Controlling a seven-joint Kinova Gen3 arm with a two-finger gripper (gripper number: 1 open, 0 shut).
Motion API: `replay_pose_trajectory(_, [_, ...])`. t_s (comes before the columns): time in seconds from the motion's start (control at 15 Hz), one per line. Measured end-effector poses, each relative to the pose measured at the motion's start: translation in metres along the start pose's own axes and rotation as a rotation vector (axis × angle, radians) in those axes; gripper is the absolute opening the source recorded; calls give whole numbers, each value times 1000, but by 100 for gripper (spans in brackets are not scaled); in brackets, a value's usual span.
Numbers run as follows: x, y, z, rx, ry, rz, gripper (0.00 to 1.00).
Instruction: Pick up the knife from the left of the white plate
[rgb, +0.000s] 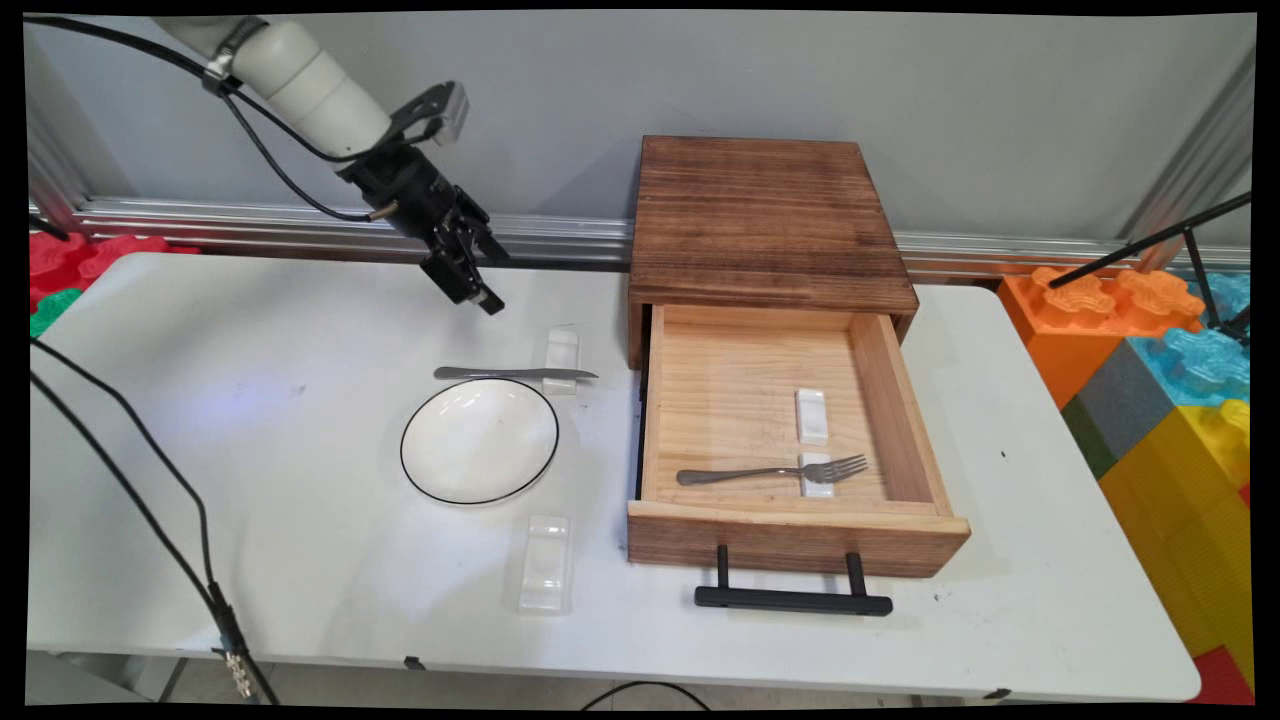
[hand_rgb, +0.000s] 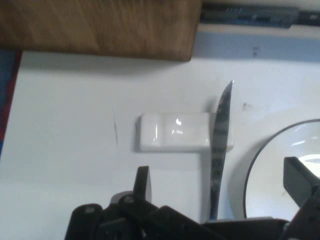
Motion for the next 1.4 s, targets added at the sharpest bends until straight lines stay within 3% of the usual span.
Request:
replay_pose_trajectory(0.73, [-1,-25,37,-20,-150,15,100])
replay_pose_trajectory(1.4, [7,-40,67,-101,-224,80,100])
